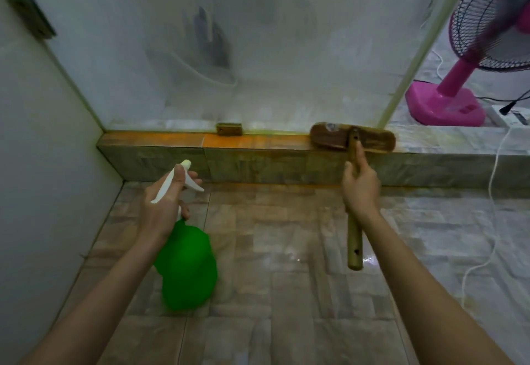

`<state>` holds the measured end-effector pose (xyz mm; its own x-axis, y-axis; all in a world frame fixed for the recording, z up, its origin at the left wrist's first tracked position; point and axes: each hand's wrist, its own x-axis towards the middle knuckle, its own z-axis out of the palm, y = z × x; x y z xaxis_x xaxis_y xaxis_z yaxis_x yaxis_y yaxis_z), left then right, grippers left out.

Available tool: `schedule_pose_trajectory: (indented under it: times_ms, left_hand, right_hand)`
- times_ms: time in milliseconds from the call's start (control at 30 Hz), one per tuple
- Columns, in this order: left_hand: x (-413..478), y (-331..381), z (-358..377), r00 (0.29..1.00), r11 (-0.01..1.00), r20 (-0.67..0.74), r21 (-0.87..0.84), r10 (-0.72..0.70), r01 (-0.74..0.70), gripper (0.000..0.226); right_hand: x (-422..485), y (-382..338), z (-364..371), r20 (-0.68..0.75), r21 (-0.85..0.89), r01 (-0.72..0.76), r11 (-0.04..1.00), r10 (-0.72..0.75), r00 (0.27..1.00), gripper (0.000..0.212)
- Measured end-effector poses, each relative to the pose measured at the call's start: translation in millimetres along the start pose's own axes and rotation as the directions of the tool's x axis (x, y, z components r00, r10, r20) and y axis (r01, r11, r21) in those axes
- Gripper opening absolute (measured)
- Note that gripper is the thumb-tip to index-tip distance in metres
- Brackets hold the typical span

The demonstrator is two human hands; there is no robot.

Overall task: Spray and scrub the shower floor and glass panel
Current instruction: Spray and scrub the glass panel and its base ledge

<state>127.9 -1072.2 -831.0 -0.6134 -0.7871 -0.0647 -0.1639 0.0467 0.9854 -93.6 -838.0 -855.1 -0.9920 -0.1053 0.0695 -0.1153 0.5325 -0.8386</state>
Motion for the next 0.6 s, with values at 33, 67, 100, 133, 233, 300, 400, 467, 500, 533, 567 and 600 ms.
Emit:
schedule_pose_trajectory:
  times_ms: [33,67,100,133,233,300,400,467,500,533,567,600]
  left_hand:
    - [-2,1,-4,1.000,1.000,-0.008,-0.001,-0.007,0.007,0.030]
    - [-2,1,-8,1.000,1.000,-0.025,-0.001,-0.009,0.009,0.031]
    - [-3,1,-12,0.999,1.000,-0.046,-0.008,-0.009,0.009,0.031]
    - [-2,1,-15,0.998,1.000,-0.067,-0.015,-0.003,0.003,0.033]
    - [2,0,-24,0.994,1.000,-0.109,-0.014,-0.018,0.017,0.039]
    - [3,1,-29,0.988,0.999,-0.151,-0.024,-0.033,0.030,0.036]
    - [3,0,-43,0.981,0.999,-0.190,-0.003,-0.032,0.032,0.036]
    - [3,-1,-51,0.980,1.000,-0.198,0.014,-0.014,0.017,0.035]
    - [3,-1,-55,0.978,1.000,-0.207,0.011,-0.009,0.012,0.034]
    - [3,0,-59,0.976,1.000,-0.220,0.006,-0.003,0.005,0.033]
    - [4,1,-64,0.973,1.000,-0.232,-0.002,0.001,-0.001,0.033]
    - [4,0,-69,0.970,1.000,-0.244,-0.008,0.004,-0.006,0.032]
  right_hand:
    - [-4,-2,2,-0.029,0.015,-0.024,1.000,0.024,0.999,0.052]
    - [-10,-7,13,-0.035,0.024,-0.023,0.999,0.024,0.999,0.053]
    - [-20,-17,32,-0.007,0.034,-0.004,0.999,0.004,1.000,0.054]
    - [-31,-32,57,0.053,0.044,0.036,0.998,-0.038,0.998,0.055]
    - [-69,-89,135,0.286,0.076,0.130,0.989,-0.146,0.947,0.056]
    - [-84,-109,159,0.323,0.099,0.127,0.987,-0.152,0.934,0.056]
    - [-84,-94,148,0.290,0.111,0.158,0.981,-0.184,0.939,0.056]
    - [-77,-80,134,0.226,0.131,0.145,0.981,-0.172,0.959,0.055]
    - [-76,-76,131,0.190,0.145,0.126,0.981,-0.153,0.970,0.055]
    - [-76,-76,133,0.167,0.153,0.121,0.981,-0.147,0.975,0.055]
    - [-79,-79,138,0.164,0.157,0.125,0.980,-0.150,0.975,0.056]
    - [-83,-85,148,0.177,0.157,0.128,0.979,-0.156,0.972,0.056]
